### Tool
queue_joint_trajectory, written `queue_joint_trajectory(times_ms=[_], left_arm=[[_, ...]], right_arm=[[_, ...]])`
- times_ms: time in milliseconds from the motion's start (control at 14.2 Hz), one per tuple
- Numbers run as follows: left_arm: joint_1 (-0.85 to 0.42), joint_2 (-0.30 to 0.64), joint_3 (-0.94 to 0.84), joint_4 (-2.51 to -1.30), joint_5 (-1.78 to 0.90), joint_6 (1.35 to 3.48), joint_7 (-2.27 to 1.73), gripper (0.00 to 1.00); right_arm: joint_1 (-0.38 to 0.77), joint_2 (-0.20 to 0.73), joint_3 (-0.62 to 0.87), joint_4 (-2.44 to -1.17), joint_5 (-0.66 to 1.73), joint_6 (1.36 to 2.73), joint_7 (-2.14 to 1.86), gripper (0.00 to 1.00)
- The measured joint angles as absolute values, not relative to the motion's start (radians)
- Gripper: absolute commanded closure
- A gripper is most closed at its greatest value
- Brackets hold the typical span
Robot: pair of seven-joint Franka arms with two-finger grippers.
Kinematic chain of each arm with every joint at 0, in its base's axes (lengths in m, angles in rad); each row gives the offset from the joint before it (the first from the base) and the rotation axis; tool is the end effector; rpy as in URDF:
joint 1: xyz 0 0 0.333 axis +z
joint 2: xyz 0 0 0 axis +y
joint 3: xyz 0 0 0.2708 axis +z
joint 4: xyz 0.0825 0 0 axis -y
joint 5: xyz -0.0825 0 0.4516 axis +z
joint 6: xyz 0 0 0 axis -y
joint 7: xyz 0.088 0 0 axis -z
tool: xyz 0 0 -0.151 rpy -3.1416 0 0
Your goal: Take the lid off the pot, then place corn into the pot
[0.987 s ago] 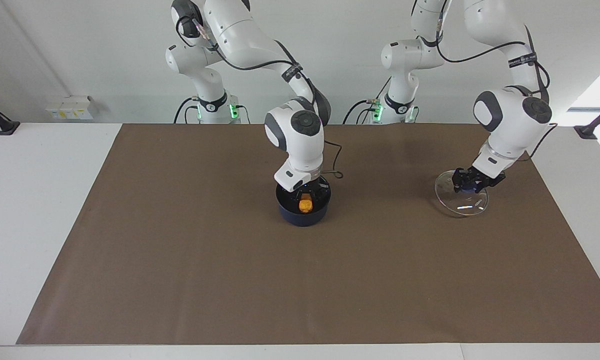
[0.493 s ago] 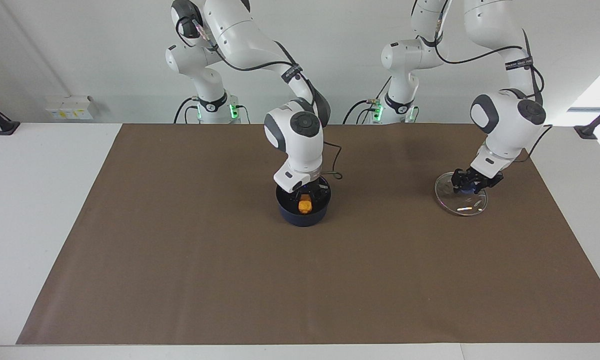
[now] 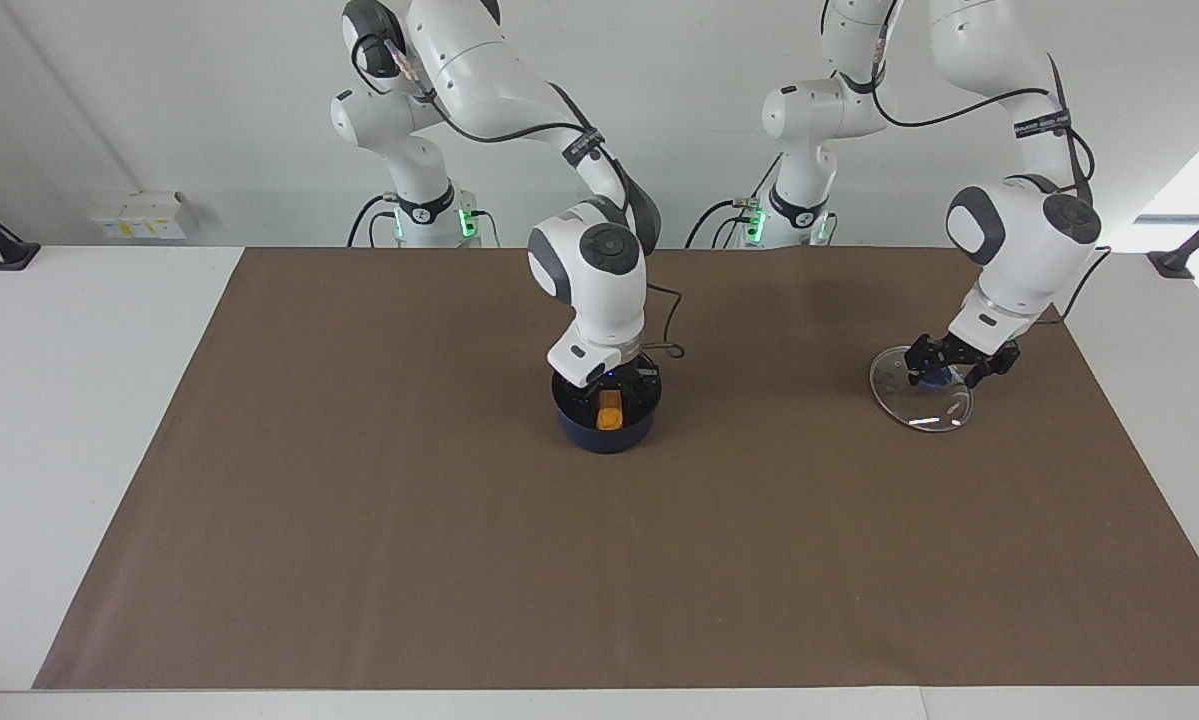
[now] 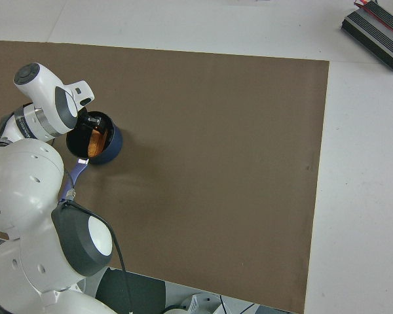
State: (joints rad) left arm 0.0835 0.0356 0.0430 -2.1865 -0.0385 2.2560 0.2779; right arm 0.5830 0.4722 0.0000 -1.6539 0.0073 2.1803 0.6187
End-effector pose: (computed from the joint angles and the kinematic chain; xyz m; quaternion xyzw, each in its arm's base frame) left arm 0.5899 0.0728 0.2447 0.9977 -0.0637 0.0195 0.0106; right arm 0.6007 0.3968 0.2227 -0.9994 0.0198 -0.0206 0.0178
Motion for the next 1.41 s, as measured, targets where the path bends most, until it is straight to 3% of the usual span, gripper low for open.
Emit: queue_joint_trajectory(times_ms=[211, 564, 775, 1198, 1410], left_arm=[[0.08, 0.036, 0.037, -2.063, -0.039, 2.117, 0.278, 0.0], [0.017, 0.036, 0.031, -1.898, -0.039, 1.915, 0.239, 0.0], [-0.038, 0.036, 0.026, -1.83, -0.039, 1.832, 0.146, 0.0], [-0.116, 0.036, 0.024, -1.716, -0.035, 1.706, 0.085, 0.0], [-0.114, 0.036, 0.028, -1.651, -0.035, 1.633, 0.085, 0.0]], right_arm=[[0.582, 0.415, -0.005, -1.639, 0.007, 2.141, 0.62, 0.0], [0.533, 0.219, -0.024, -1.63, 0.007, 1.949, 0.616, 0.0], [0.487, 0.152, -0.024, -1.631, 0.007, 1.861, 0.559, 0.0], [0.339, 0.047, -0.025, -1.633, 0.007, 1.661, 0.358, 0.0], [0.244, -0.006, -0.027, -1.633, 0.007, 1.625, 0.25, 0.0]])
